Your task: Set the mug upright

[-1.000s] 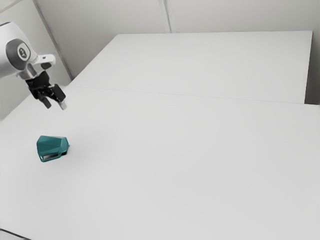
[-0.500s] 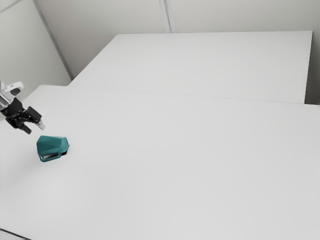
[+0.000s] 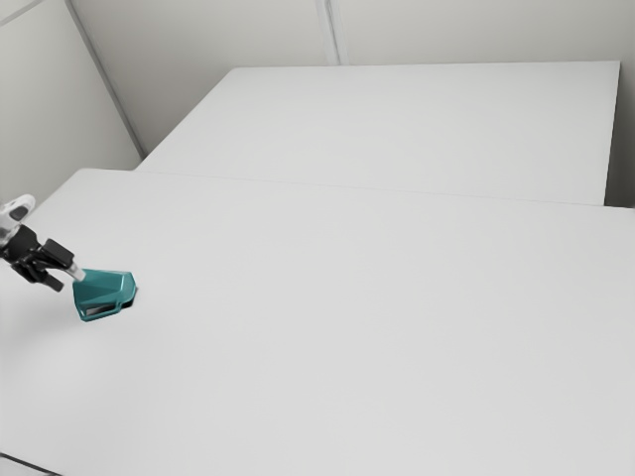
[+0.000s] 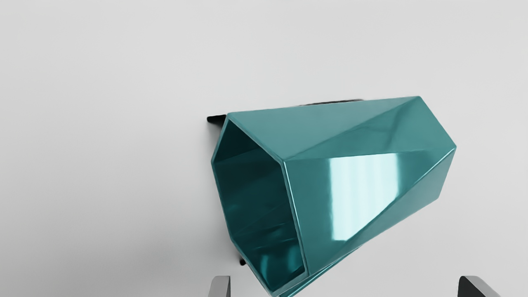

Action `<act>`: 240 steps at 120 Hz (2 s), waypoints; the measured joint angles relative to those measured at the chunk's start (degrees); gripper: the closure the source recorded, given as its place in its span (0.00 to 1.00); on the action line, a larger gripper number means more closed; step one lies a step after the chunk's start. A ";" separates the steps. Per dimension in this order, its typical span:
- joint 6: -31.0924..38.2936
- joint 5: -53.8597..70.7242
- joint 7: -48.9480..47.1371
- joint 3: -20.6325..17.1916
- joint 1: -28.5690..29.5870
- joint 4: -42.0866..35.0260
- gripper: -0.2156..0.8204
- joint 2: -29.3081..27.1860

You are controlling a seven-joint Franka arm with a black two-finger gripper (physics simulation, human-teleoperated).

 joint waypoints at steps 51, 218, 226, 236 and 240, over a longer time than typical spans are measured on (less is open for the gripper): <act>-5.97 -10.50 6.56 -1.83 4.48 1.92 0.21 4.91; -12.98 -22.81 12.73 -2.95 6.31 2.36 0.95 5.50; -13.15 -22.85 12.88 -3.06 6.21 2.39 0.96 5.18; -13.32 -22.73 13.04 -3.18 5.76 2.77 0.96 4.33; -13.37 -22.49 13.09 -3.20 5.41 2.97 0.96 3.65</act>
